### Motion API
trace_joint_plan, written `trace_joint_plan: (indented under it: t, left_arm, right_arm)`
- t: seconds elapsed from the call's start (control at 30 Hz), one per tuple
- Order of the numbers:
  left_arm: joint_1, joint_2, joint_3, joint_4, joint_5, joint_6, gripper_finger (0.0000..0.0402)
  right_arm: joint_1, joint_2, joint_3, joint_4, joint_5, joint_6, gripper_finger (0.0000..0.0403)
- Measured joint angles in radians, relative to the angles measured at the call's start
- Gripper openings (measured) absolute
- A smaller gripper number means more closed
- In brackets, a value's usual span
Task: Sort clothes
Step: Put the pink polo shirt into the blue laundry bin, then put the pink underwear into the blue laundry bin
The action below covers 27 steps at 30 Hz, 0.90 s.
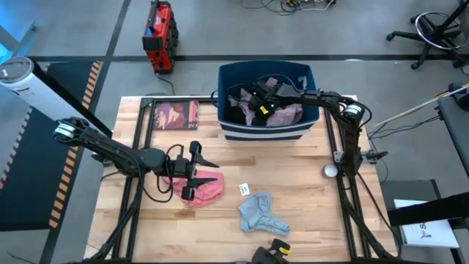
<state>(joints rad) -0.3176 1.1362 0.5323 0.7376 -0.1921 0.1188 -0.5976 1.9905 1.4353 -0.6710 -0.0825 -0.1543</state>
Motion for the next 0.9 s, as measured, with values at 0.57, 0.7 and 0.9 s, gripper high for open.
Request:
trace_joint_plan:
  t: [0.57,0.7,0.9]
  left_arm:
    - [0.0,0.0,0.0,0.009,0.0,-0.035,0.0234]
    - [0.0,-0.002,0.0,0.009,0.0,-0.036,0.0253]
    - [0.0,-0.006,0.0,0.004,0.0,-0.038,0.0271]
  right_arm:
    - [0.002,-0.166,0.124,-0.126,0.003,0.066,0.0124]
    - [0.005,-0.238,0.164,-0.155,0.0,0.066,0.0171]
    - [0.017,-0.352,0.197,-0.161,0.001,0.048,0.0229]
